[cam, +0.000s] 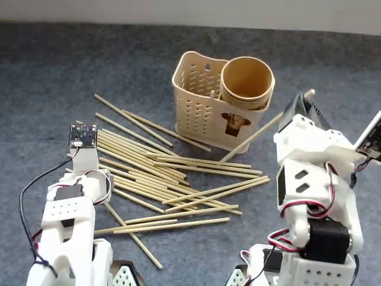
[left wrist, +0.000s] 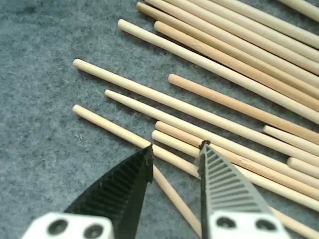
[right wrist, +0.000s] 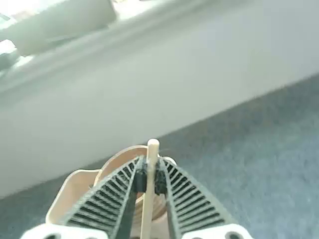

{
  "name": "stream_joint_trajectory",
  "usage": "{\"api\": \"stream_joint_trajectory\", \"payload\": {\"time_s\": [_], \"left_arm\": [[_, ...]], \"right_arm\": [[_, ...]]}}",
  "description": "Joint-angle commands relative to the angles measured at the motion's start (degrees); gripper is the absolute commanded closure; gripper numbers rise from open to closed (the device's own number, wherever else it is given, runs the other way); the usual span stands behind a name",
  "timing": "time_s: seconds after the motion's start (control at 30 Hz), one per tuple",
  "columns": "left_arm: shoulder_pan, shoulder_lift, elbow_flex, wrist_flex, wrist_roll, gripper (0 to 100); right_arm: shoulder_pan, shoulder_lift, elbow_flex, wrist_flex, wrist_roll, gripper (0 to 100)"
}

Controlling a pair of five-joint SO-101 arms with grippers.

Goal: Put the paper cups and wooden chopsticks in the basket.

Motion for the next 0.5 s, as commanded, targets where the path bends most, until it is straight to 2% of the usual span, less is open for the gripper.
{"api": "stream_joint_trajectory", "payload": {"time_s": [0.0,0.33,0.47], "left_arm": [[-0.57,-1.54,-0.13,-0.79,-0.35,84],[-0.57,-1.54,-0.13,-0.70,-0.35,84],[-0.57,-1.54,-0.13,-0.62,-0.35,84]], "right_arm": [[-5.23,-0.84,-6.37,-9.45,7.47,99.3],[-18.33,0.48,-6.81,-29.85,17.41,99.3],[-21.32,4.35,-6.81,-36.88,18.81,99.3]]}}
